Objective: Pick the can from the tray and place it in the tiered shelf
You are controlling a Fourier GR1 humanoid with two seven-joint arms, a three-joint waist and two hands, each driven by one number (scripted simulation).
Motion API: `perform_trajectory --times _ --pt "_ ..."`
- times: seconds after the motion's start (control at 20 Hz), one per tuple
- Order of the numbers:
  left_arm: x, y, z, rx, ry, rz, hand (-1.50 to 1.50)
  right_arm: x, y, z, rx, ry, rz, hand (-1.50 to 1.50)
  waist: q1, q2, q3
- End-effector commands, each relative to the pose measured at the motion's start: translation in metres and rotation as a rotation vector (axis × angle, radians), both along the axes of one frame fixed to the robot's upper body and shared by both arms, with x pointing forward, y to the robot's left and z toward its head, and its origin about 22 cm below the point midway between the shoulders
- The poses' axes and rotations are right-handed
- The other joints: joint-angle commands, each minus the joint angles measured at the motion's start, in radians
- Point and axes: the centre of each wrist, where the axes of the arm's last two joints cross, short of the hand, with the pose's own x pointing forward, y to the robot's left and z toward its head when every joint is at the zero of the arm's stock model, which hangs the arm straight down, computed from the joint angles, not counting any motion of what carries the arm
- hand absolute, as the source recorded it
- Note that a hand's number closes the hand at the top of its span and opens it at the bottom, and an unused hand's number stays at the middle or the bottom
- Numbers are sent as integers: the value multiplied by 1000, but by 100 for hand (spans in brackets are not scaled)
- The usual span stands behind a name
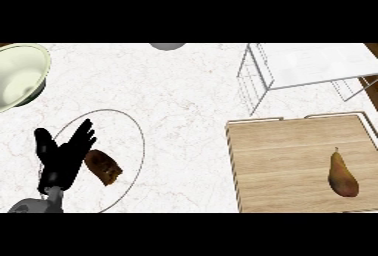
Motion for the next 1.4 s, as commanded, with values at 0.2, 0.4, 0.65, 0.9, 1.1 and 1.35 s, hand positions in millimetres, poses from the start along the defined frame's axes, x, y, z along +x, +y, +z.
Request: perform_trajectory --times 0.2,0.4,0.65,0.9,1.1,1.35 --pt "-2 4 -11 3 34 25 0 -5 28 72 -93 160 254 -150 -16 -7 -3" --pt "0 -4 -1 7 24 23 0 -4 58 91 -179 258 291 -150 -9 -8 -2" --pt "-2 -1 -3 6 21 -8 0 -1 110 106 -271 295 154 -150 16 -2 -2" --pt "22 -7 2 -7 17 -18 0 6 156 100 -325 310 56 -150 23 3 -2" --pt "0 -7 -18 -14 -8 -31 0 17 185 89 -413 357 -11 -150 40 6 -2" --pt "8 -27 -13 0 12 -31 0 43 197 69 -467 446 -7 -150 37 6 -1"
